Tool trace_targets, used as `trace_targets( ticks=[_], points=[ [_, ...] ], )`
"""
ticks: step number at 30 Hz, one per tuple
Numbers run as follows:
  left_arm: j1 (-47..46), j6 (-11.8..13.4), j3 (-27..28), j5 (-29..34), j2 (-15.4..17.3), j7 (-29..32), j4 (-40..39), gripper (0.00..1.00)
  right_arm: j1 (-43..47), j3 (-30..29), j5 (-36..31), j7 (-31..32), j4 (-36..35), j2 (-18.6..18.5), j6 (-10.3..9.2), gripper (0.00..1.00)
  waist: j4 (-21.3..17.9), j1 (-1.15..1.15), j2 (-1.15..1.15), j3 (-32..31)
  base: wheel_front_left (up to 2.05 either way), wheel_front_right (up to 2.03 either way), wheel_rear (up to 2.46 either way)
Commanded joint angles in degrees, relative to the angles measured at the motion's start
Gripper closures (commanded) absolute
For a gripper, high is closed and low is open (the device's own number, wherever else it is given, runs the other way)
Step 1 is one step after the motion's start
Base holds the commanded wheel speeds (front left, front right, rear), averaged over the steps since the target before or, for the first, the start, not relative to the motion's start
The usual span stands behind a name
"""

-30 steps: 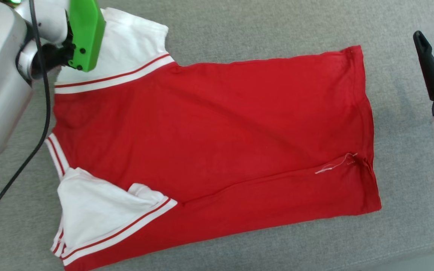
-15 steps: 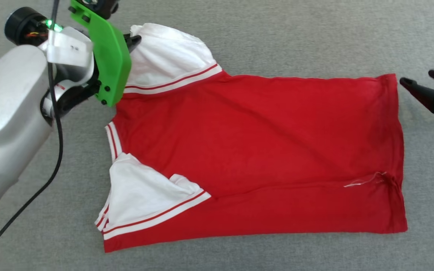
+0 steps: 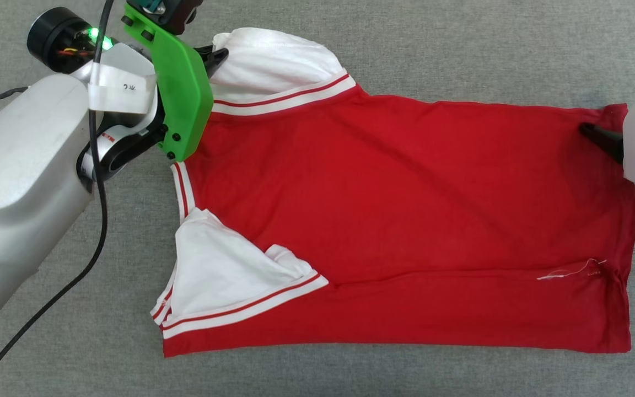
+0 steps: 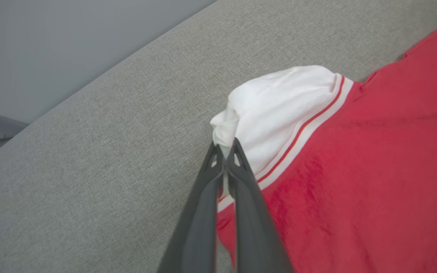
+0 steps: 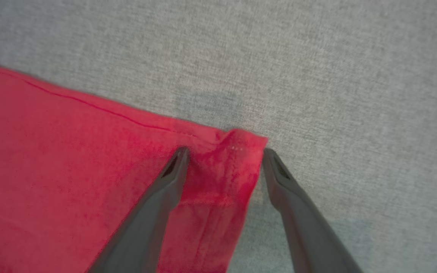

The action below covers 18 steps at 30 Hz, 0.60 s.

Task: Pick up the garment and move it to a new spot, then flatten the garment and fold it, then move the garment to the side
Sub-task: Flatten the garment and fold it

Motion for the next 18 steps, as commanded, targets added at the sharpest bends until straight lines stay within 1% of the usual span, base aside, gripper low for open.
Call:
trace_targets(
  ticks=[1, 3, 4, 5, 6, 12, 18],
  points=[
    [0.24, 0.1, 0.0, 0.33, -0.24, -0.5, 0.2, 1.0, 0.87, 2.44, 0.69, 0.86, 1.36, 1.08, -0.02, 0.0, 0.24, 0.0, 0.0, 0.36, 0.0, 0.0, 0.0],
    [0.43, 0.02, -0.03, 0.2, -0.24, -0.78, 0.58, 1.0, 1.21, 4.05, 2.03, 0.95, 1.93, 0.98, -0.02, 0.0, 0.11, 0.0, 0.0, 0.22, 0.0, 0.0, 0.0],
    [0.54, 0.01, -0.05, 0.22, -0.19, -0.98, 0.8, 1.0, 1.19, 4.46, 2.51, 0.53, 2.12, 0.9, -0.02, 0.56, -0.01, 0.0, 0.0, 0.04, 0.0, 0.0, 0.0],
    [0.76, -0.02, -0.09, 0.13, -0.15, -1.15, 1.13, 1.0, 0.97, 4.67, 2.87, -0.84, 2.21, 0.75, -0.02, 0.98, -0.15, 0.0, 0.0, -0.25, 0.0, 0.0, 0.0],
    [0.95, -0.05, -0.11, 0.04, -0.12, -1.31, 1.38, 1.0, 0.7, 4.77, 2.95, -2.25, 2.33, 0.55, -0.02, 1.0, -0.27, 0.0, 0.0, -0.53, 0.0, 0.0, 0.0],
    [3.38, -0.1, -0.18, -0.66, -0.15, -3.69, 3.01, 1.0, -0.06, 4.95, 3.84, -13.3, 2.36, -0.8, -0.02, 1.0, -0.86, 0.0, 0.0, -4.5, 0.0, 0.0, 0.0],
    [7.93, 0.5, -0.95, -1.27, 0.64, -5.8, 2.88, 1.0, 3.65, 6.39, 5.49, -20.36, -0.87, -1.92, -0.02, 1.0, -1.28, 0.0, 0.0, -9.38, 0.0, 0.0, 0.0]
  ],
)
